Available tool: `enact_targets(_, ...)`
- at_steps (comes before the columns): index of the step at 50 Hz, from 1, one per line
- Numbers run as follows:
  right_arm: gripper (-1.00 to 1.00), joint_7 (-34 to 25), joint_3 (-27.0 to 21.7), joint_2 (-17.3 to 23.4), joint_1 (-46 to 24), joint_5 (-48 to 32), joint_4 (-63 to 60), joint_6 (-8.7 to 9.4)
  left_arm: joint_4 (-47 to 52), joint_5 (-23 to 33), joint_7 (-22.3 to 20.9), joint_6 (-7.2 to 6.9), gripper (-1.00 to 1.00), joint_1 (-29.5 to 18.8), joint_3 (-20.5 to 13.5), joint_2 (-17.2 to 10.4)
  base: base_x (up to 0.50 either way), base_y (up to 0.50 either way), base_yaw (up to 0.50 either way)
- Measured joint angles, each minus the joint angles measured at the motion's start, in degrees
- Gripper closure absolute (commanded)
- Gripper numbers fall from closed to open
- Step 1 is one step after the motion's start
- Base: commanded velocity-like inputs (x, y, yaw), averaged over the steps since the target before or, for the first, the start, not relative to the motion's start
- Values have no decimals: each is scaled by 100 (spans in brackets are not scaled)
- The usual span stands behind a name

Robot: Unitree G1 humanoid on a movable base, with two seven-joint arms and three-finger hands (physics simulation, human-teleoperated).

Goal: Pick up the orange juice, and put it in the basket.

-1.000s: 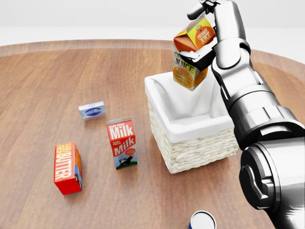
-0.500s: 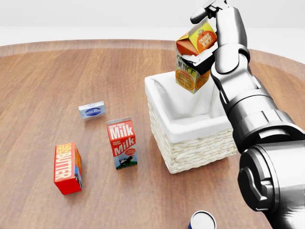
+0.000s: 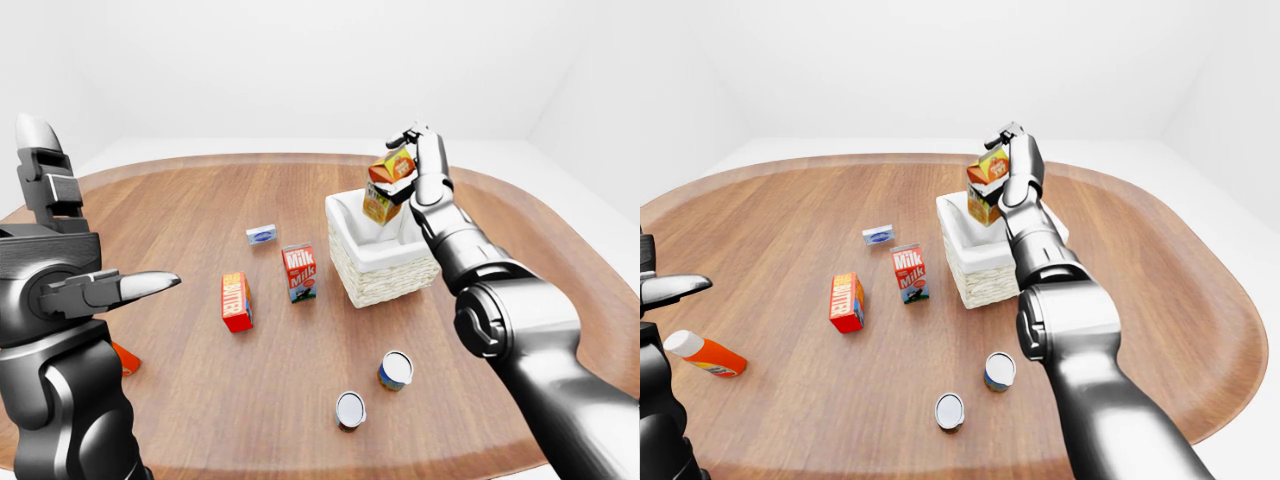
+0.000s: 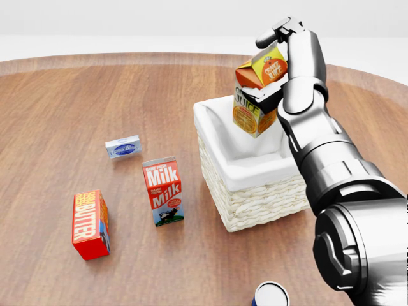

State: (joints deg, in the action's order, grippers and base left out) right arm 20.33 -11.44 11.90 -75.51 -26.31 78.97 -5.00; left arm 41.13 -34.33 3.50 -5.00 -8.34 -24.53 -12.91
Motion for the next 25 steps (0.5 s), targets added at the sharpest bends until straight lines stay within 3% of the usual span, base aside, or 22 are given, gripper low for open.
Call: enact_targets(25,100,257,-106,-130,169,135,15,0,35,-8,-2,0,-100,24,-4,8,0,0,0)
